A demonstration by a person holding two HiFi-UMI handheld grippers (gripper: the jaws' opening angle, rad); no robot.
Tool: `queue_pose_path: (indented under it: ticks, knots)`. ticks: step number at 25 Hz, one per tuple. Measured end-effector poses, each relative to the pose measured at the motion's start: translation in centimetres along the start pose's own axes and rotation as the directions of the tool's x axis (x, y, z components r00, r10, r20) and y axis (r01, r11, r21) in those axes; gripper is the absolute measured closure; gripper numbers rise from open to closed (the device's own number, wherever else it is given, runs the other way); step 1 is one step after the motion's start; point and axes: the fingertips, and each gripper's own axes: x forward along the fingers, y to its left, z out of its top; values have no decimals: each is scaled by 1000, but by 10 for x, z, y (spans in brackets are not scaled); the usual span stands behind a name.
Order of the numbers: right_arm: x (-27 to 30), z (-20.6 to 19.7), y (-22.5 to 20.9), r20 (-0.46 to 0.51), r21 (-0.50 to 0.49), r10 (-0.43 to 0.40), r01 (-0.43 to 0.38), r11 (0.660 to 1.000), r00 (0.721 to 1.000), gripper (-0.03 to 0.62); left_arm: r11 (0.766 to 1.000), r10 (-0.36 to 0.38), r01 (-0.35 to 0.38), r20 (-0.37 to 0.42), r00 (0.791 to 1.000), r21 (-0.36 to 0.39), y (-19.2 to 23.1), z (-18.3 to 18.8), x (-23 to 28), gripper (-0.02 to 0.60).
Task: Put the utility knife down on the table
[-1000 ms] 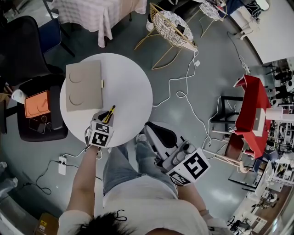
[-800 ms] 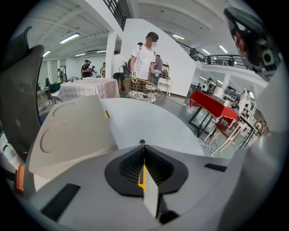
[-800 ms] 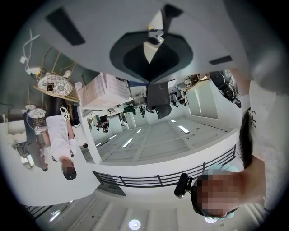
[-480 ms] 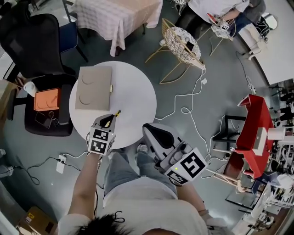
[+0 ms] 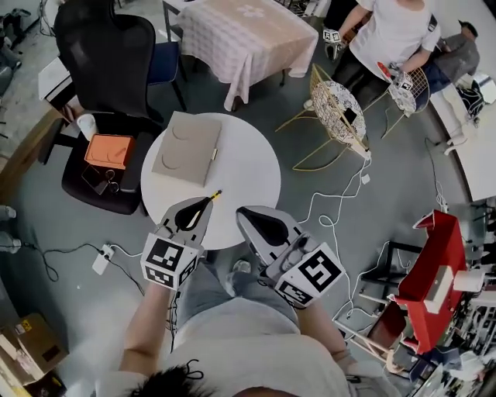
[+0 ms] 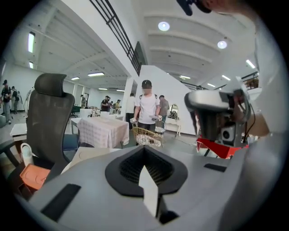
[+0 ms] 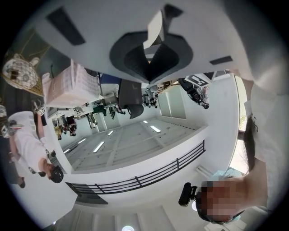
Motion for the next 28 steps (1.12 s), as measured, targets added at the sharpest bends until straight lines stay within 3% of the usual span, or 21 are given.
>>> queue_pose_path:
  ticks: [6,11,28]
  knots:
    - [-11,-1,11,-4,-28,102,-102,994,995,586,999,35,-37,157,987,9,-41,49,-37,574]
    - [-17,-1,20,-6,-48,163,-163,985,987,586,998,62,-68,239,969,18,-66,73,-60,574]
    - [-25,16,43,27,-137,218,-212,968,976,586,997,65,-77,305,950,29,-86,97,-83,574]
